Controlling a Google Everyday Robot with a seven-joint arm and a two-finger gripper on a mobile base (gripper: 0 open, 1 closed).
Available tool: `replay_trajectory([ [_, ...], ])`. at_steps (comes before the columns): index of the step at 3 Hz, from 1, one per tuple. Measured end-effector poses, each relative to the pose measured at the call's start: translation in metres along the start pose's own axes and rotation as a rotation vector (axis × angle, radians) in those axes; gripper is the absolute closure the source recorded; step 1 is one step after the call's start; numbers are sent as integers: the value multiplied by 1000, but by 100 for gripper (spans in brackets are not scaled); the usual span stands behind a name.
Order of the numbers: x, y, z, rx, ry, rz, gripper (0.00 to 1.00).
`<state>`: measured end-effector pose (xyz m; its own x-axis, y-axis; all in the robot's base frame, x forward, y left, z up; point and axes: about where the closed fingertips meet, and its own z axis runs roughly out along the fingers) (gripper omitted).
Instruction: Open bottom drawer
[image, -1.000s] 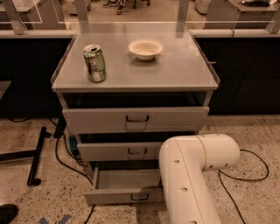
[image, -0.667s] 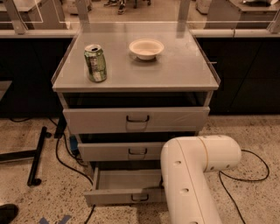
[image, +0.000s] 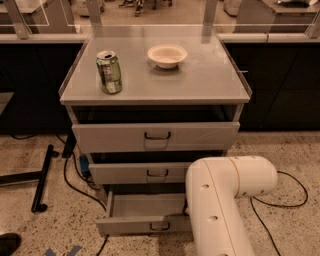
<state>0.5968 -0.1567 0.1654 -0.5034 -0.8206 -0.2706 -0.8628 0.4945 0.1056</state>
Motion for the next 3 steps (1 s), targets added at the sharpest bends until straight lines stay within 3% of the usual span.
replay_trajectory([
  [3, 8, 10, 1, -63, -24, -54, 100],
])
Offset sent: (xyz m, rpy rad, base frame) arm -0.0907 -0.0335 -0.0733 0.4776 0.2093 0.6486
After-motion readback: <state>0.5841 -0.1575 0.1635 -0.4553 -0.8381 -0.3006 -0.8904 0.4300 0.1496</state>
